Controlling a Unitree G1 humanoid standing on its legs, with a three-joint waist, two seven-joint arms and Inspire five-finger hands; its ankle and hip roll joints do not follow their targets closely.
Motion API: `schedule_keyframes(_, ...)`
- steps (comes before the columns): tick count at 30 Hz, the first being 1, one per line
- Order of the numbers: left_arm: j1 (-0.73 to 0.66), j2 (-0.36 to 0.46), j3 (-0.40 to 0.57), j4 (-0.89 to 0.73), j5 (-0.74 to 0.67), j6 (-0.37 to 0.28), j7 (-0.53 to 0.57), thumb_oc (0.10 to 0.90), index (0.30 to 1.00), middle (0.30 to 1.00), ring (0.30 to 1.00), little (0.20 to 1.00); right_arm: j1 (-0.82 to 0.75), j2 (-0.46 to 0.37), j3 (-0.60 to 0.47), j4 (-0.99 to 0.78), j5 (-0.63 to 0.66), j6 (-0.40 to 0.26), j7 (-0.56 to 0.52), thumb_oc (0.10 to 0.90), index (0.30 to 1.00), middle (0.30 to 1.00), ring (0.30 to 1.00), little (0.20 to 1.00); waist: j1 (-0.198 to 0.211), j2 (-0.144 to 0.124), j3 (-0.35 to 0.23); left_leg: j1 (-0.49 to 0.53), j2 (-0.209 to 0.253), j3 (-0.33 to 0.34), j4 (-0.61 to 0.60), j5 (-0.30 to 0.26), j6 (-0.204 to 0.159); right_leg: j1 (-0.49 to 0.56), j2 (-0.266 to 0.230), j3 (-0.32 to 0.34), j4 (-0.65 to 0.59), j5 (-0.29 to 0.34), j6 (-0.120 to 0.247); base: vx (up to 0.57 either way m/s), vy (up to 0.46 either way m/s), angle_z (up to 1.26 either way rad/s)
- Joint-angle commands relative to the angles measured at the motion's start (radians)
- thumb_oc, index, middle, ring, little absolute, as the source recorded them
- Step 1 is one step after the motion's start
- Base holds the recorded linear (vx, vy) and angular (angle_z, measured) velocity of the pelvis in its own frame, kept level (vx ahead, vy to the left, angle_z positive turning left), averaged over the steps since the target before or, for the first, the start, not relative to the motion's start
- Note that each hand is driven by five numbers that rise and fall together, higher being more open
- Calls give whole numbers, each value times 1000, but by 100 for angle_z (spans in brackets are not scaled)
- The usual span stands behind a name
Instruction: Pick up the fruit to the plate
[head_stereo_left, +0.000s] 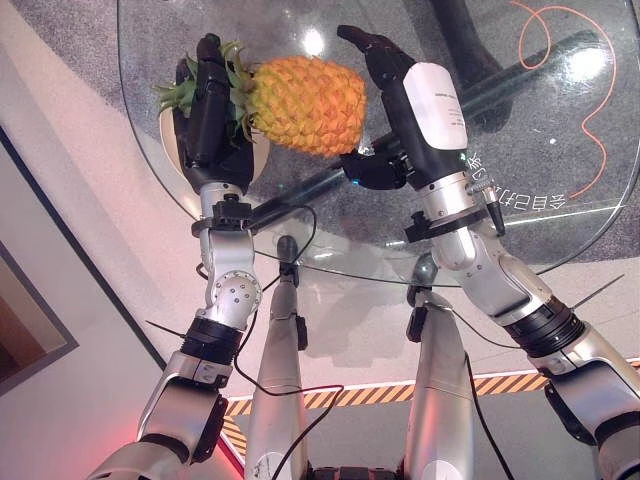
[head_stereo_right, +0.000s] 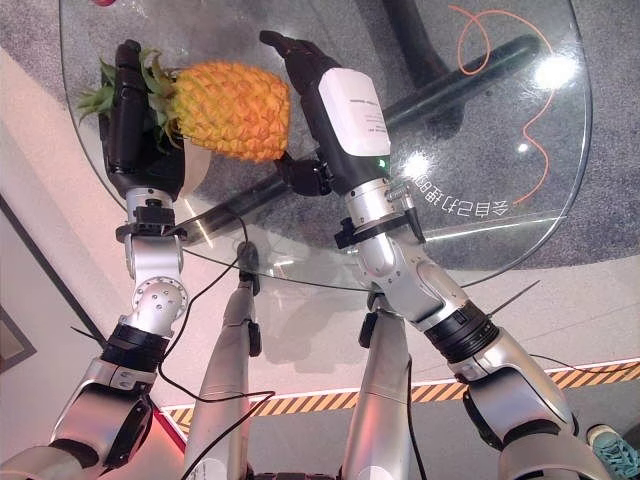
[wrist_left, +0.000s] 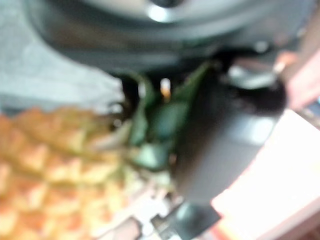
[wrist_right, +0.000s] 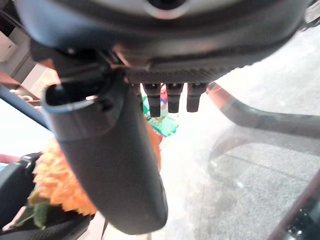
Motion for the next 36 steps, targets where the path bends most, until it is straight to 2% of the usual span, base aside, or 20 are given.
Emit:
schedule_keyframes(1, -104, 24, 75, -101, 86, -149, -50, 100, 300, 300, 300, 200, -103, 38, -85, -40, 4, -52, -93, 800, 900, 900, 900, 900, 4, -62, -22, 22, -95, 35, 81, -101, 82, 108, 123, -53, -273, 189, -36, 0, 0, 0)
schedule_keyframes(5, -111, 24, 92, -97, 136, -202, 0, 100, 300, 300, 300, 200, -95, 40, -94, -26, 4, -46, -108, 800, 900, 900, 900, 900, 4, -64, -22, 28, -94, 35, 78, -101, 80, 115, 122, -53, -276, 189, -36, -12, 2, 0)
schedule_keyframes(15, -126, 29, 119, -95, 241, -250, 109, 100, 300, 300, 300, 200, -86, 37, -111, 27, 11, -31, -164, 800, 900, 900, 900, 900, 1, -69, -22, 38, -94, 38, 60, -90, 80, 124, 123, -53, -297, 201, -36, -14, 1, 0)
schedule_keyframes(22, -129, 50, 141, -64, 431, -291, 245, 100, 300, 300, 300, 200, -45, 36, -154, 84, 76, -9, -263, 800, 900, 900, 900, 900, -4, -74, -22, 60, -92, 41, 53, -100, 76, 146, 123, -53, -306, 195, -35, -6, 2, 0)
schedule_keyframes(26, -132, 78, 154, -26, 542, -312, 321, 100, 300, 300, 300, 200, 2, 29, -206, 131, 158, -30, -357, 800, 900, 900, 900, 900, -12, -78, -22, 61, -87, 46, 56, -106, 75, 146, 125, -50, -304, 193, -35, -12, 25, 1)
schedule_keyframes(32, -141, 143, 181, 65, 681, -372, 483, 100, 300, 300, 300, 200, 98, 7, -324, 202, 292, -112, -460, 800, 900, 900, 900, 900, -29, -90, -22, 62, -76, 53, 69, -120, 73, 144, 131, -44, -291, 186, -34, -1, 27, -1)
schedule_keyframes(36, -160, 172, 189, 99, 760, -384, 563, 100, 300, 300, 300, 200, 130, -10, -366, 230, 321, -102, -503, 800, 900, 900, 900, 900, -36, -97, -22, 52, -72, 56, 64, -111, 74, 134, 134, -44, -292, 193, -35, 0, 0, 0)
